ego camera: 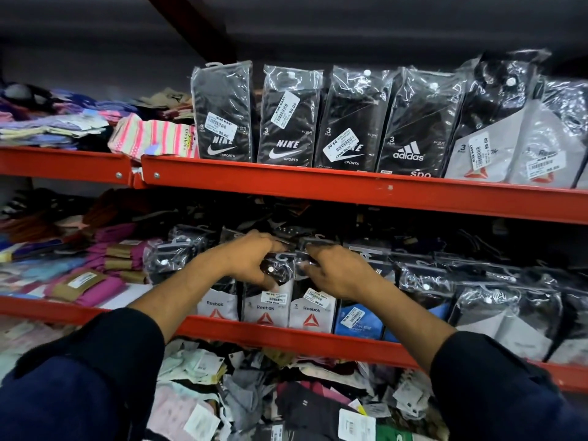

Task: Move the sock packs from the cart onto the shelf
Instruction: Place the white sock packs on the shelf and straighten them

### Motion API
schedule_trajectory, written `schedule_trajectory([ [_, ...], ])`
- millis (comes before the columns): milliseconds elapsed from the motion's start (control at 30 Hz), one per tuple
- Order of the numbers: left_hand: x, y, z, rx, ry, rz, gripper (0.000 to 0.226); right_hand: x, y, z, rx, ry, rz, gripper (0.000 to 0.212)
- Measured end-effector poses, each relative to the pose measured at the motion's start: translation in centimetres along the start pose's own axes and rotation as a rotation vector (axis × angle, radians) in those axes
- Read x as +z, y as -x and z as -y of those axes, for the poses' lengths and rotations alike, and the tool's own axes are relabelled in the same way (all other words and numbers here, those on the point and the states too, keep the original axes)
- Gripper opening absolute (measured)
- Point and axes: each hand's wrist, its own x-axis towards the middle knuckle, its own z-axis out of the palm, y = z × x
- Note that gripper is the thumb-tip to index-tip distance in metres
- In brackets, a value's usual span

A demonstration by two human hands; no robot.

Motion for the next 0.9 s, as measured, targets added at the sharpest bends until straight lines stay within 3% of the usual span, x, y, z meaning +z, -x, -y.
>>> schedule_trajectory([
  [100, 0.3, 0.6, -0.4, -0.015, -0.038, -0.077, 0.066, 0.0, 0.2, 0.6, 0.035, -0.020, -0.016, 0.029],
  [233, 1.2, 1.3, -1.1, -0.037, -0.101, -0.181, 0.057, 0.9, 1.0, 1.7, 0.095, -0.027, -0.085, 0.029],
  [467, 2.1, 1.5, -2.1, -0.067, -0.160, -0.228, 0.064, 3.5, 2.0, 1.5, 0.038, 0.002, -0.209, 0.048],
  [600, 2.9, 1.8, -3.8, -0.053, -0.135, -0.253, 0.083, 3.4, 4.0, 0.5, 0.210, 0.024, -0.382, 0.058],
  [700, 4.3, 2.0, -4.3, -0.050, -0.155, -0.268, 0.076, 4.1, 5.3, -0.4, 0.354, 0.015, -0.278, 0.065],
  [800, 5.5, 2.1, -4.9, -0.065, -0.163, -0.289, 0.071, 4.9, 5.6, -1.3, 0.330, 0.005, -0.198, 0.065],
  [900, 6.1, 2.2, -5.2, -0.056, -0.150, -0.330, 0.069, 4.6, 5.6, -1.9, 0.295, -0.038, -0.240, 0.066],
])
